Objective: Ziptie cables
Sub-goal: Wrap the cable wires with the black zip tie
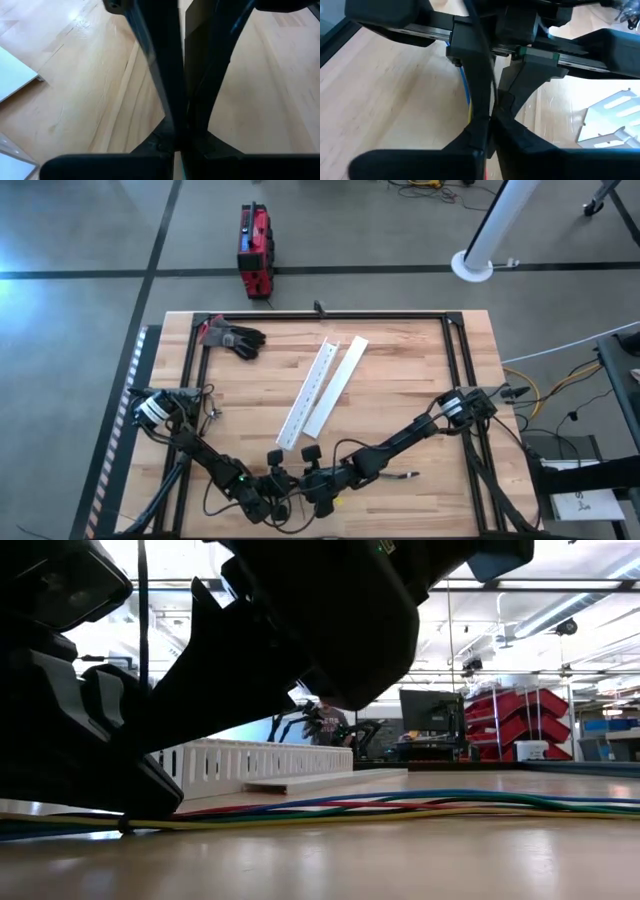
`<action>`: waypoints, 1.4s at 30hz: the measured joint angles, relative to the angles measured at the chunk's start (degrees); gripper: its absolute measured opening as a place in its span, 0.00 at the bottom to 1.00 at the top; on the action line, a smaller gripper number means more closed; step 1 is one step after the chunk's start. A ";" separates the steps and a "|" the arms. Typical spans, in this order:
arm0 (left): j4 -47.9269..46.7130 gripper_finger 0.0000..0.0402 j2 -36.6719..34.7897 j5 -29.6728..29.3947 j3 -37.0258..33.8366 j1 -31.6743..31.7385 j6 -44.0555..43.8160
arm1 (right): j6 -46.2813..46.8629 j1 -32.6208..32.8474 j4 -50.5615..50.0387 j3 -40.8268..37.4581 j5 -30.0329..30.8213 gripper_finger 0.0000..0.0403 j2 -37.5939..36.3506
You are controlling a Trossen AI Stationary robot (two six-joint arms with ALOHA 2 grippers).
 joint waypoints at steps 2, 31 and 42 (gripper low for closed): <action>0.02 0.00 0.00 -0.04 0.00 0.00 0.00 | -0.56 0.02 -0.02 0.00 0.00 0.01 0.01; -1.16 0.01 -0.70 -1.64 0.02 0.11 -0.11 | -2.56 0.24 -5.73 -0.22 0.48 0.00 -5.43; -1.29 0.01 -0.59 -1.47 -0.07 0.15 -0.09 | -2.44 0.74 -9.32 -0.22 0.46 0.00 -9.26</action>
